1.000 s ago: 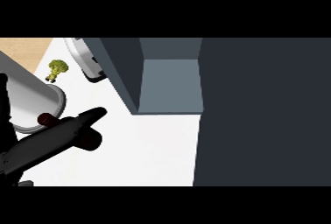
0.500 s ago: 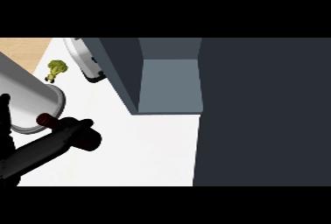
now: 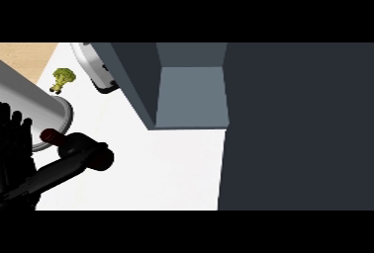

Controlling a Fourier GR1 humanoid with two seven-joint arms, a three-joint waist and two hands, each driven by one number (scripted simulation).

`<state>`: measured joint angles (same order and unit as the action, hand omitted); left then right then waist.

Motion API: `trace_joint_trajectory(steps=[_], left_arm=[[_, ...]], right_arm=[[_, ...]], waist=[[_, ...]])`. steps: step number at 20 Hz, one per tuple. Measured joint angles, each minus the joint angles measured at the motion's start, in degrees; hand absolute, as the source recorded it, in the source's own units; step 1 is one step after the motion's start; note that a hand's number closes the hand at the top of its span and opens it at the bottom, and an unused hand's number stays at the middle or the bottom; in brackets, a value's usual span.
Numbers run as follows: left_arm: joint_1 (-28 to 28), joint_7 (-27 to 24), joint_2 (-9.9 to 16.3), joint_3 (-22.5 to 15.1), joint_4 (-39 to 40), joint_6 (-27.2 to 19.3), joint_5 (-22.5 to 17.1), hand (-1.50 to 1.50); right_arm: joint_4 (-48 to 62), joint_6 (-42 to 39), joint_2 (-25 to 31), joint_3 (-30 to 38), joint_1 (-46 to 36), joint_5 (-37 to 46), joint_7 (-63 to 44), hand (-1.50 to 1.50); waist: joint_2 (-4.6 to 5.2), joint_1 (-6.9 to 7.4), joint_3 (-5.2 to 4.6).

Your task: Pick up the wine, place it into the cabinet and close the cabinet

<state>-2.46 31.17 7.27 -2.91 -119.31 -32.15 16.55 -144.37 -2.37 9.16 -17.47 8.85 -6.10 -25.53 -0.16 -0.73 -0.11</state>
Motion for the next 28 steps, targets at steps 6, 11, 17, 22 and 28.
trace_joint_trajectory(steps=[6, 11, 17, 22, 28], left_arm=[[-2.0, -8.8, 0.0, 3.9, 6.5, 2.2, -6.9, -1.50], [-2.4, -15.3, -1.2, 6.1, 13.0, 2.8, -9.7, -1.50], [-3.1, -21.7, -1.1, 9.3, 19.5, 5.4, -13.7, -1.50], [-2.0, -26.4, -0.7, 12.3, 26.2, 7.9, -17.0, -1.50], [-1.0, -32.5, -1.5, 13.8, 33.4, 11.0, -19.8, -1.50]], right_arm=[[-0.2, -0.2, 0.5, 0.8, 0.0, -0.1, -0.6, -1.50], [-0.3, 0.4, 0.3, 0.2, -0.8, 0.0, -1.4, -1.50], [-0.2, -0.2, 0.6, 1.6, -1.0, -0.1, -1.0, -1.50], [-0.3, -0.7, 0.8, 1.3, -0.3, -0.2, -0.7, -1.50], [-0.4, -0.8, 0.8, 1.4, -0.3, -0.4, -1.0, -1.50]], waist=[[-0.02, -0.07, 0.02], [-0.01, -0.12, 0.02], [0.00, -0.01, 0.05], [-0.01, -0.22, 0.05], [-0.01, -0.31, 0.05]])
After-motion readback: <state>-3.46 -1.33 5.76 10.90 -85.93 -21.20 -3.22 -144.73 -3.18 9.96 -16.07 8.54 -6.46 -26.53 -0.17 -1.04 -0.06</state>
